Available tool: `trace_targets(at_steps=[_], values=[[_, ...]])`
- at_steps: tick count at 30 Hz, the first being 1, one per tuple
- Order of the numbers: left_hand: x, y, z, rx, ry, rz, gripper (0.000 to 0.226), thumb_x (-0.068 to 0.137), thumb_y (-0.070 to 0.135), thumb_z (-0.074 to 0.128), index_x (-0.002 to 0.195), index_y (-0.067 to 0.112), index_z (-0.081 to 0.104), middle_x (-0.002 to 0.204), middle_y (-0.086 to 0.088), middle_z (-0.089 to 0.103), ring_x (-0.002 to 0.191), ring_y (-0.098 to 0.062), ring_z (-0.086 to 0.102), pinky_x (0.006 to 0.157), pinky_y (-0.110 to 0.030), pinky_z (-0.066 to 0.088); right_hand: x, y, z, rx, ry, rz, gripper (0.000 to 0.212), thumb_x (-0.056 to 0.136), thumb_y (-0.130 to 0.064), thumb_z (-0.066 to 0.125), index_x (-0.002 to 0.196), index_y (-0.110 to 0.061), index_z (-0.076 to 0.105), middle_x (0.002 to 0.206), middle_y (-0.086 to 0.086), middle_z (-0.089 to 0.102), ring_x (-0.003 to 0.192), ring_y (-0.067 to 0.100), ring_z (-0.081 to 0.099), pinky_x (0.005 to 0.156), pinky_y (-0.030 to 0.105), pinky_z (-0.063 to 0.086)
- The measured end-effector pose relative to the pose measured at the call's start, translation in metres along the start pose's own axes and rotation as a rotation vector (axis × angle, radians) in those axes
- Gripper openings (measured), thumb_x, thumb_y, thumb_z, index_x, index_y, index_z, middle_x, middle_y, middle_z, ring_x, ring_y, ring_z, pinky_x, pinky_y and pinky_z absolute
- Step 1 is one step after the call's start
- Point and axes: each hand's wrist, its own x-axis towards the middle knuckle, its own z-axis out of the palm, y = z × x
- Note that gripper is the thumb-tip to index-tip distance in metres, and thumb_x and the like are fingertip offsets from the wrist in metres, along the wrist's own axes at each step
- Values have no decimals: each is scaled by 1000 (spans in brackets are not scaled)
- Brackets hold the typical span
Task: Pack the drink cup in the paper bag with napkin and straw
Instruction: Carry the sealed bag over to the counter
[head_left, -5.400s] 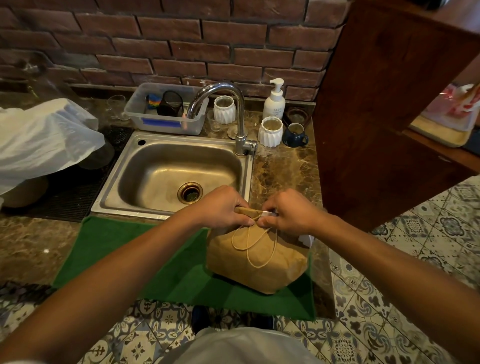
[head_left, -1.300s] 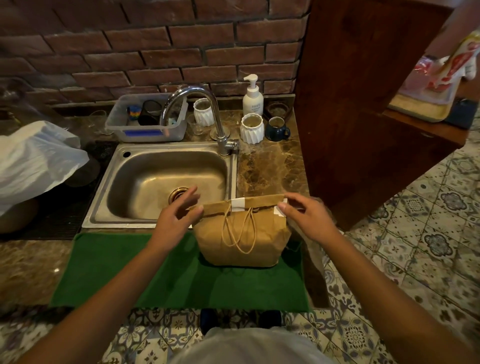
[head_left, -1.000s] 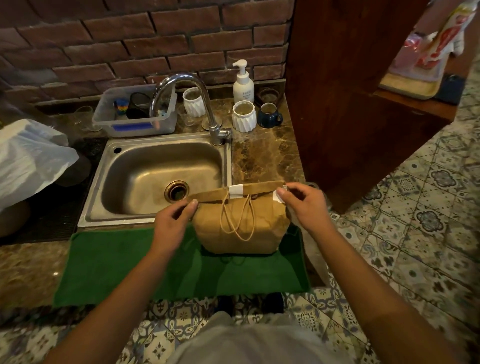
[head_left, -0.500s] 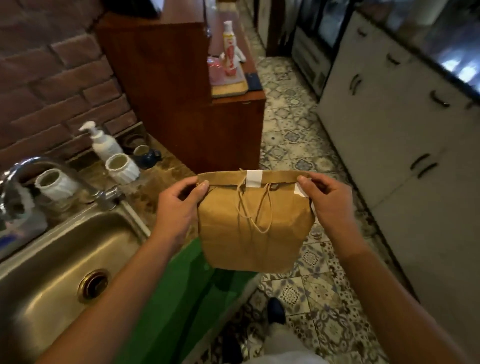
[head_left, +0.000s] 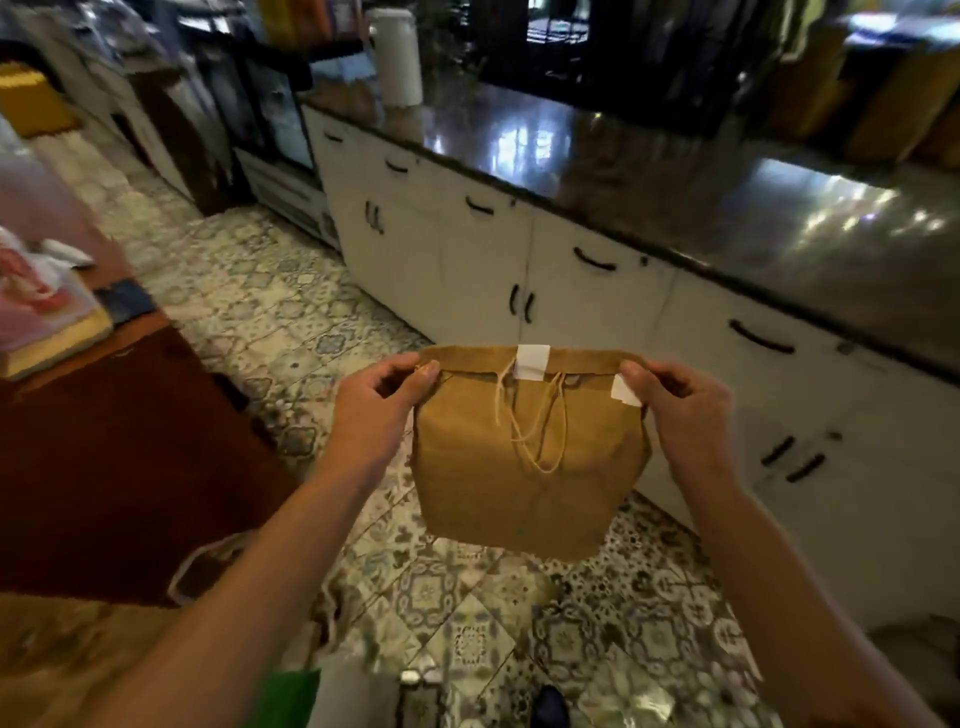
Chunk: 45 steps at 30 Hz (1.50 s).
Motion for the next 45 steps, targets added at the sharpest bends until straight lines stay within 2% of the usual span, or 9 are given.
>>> trace_targets(at_steps=[5,8,15,21,26,31,38,42,45], values=[[53,33,137,-15,-169,54,14,92,25,74,101,15,77,88,1,78,75,1,71,63,-13,54,73,23,-87,-41,224,-39,10,89,-30,77,89,-40,75,76,-21,75,74,-3,71,72,20,59],[85,51,210,-20,-236,97,11,92,28,74,98,20,78,87,5,79,83,-7,74,71,-23,59,112,26,-133,-61,325,-31,6,91,-31,75,97,-31,76,86,-15,76,80,-1,71,75,19,59],[157,86,361,-112,-418,169,9,89,30,77,98,31,76,97,5,79,96,-9,74,85,-24,58,197,24,-225,-162,520,-64,2,90,-28,77,89,-29,76,77,-4,75,70,10,70,66,25,60],[214,116,480,-111,-575,246,6,93,35,70,98,39,71,98,14,73,96,-7,70,80,-26,59,261,37,-270,-156,642,-18,10,96,-30,70,102,-24,74,83,-13,73,76,-5,68,67,13,56],[261,143,569,-90,-670,292,31,96,35,65,123,21,71,105,13,69,98,-2,62,81,-21,51,327,50,-302,-144,741,44,19,98,-36,66,105,-22,77,92,-6,76,87,10,72,74,23,59],[302,169,655,-79,-725,338,32,95,34,68,122,18,72,108,7,72,99,-5,66,81,-17,51,389,57,-334,-54,865,30,11,100,-22,65,98,-21,76,89,-6,74,79,1,70,67,14,54],[333,181,770,-54,-746,375,37,95,37,68,125,16,69,109,7,69,105,-11,66,91,-27,56,478,93,-406,-195,896,70,11,98,-33,66,102,-28,75,92,-11,73,79,-7,68,71,16,54],[348,176,825,-38,-732,381,37,95,37,67,124,15,70,96,18,65,92,3,63,73,-7,52,523,125,-449,-267,848,81,21,98,-39,64,109,-25,75,94,-10,74,88,2,68,71,13,52],[356,174,859,-1,-692,390,40,95,38,68,127,13,70,103,11,68,86,11,58,71,-3,50,557,147,-480,-261,812,97,25,97,-43,65,109,-25,76,96,-8,76,90,8,70,75,19,56]])
